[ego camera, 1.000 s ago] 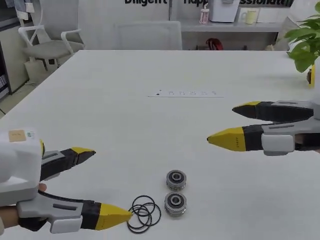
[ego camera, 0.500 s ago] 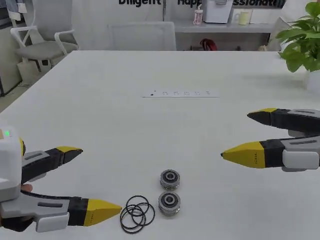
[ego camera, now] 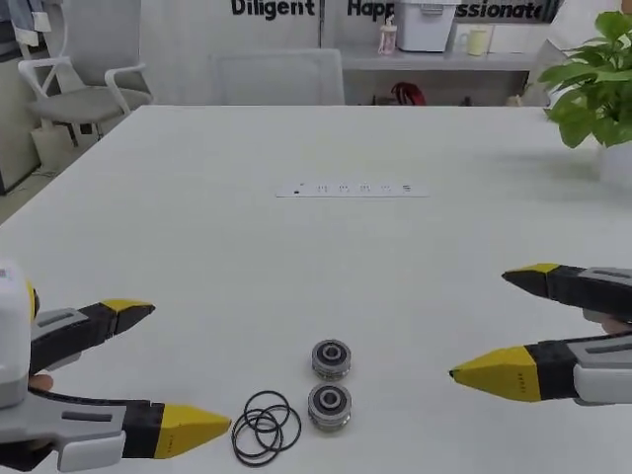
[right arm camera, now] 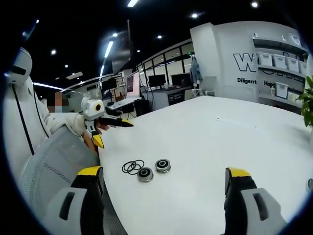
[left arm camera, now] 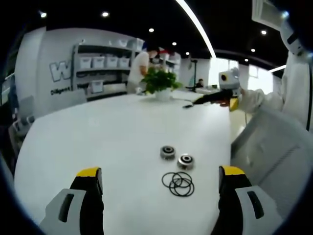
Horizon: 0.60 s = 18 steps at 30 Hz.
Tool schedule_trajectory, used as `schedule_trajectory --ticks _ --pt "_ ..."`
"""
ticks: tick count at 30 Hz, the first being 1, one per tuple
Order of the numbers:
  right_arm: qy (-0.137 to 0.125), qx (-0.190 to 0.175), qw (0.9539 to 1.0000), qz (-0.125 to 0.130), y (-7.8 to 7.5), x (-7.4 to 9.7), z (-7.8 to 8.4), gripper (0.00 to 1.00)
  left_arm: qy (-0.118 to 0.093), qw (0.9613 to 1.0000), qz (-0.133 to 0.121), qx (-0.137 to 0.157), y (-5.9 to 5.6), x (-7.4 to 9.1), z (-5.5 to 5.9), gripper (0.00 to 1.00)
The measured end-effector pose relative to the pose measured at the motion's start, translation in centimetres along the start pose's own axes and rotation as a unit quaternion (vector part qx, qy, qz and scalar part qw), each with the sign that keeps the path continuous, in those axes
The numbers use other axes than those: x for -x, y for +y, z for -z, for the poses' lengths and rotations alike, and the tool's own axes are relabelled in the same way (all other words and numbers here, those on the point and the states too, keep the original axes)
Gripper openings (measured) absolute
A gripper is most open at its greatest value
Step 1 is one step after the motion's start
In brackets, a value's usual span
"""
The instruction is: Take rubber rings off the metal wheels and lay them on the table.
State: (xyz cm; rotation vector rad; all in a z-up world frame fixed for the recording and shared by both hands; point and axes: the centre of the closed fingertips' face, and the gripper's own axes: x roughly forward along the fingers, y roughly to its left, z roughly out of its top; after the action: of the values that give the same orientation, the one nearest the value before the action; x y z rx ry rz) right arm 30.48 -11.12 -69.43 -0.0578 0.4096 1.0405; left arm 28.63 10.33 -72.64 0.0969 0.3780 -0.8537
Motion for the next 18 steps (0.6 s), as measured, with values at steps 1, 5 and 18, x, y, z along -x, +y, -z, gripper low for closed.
schedule_trajectory --ticks 1,5,18 --pt "0.002 -0.002 1.0 0.0 0.0 0.0 0.3 1.0 0.001 1.0 0.0 0.0 0.0 0.0 0.0 1.0" --pt "0.02 -0.006 0.9998 0.003 0.1 0.0 1.7 1.0 0.005 1.0 0.004 -0.002 -0.2 -0.2 0.2 1.0" --pt "0.07 -0.019 0.9973 -0.013 1.2 -0.7 5.4 1.0 0.035 0.9991 0.022 -0.006 -1.0 -0.8 1.5 1.0"
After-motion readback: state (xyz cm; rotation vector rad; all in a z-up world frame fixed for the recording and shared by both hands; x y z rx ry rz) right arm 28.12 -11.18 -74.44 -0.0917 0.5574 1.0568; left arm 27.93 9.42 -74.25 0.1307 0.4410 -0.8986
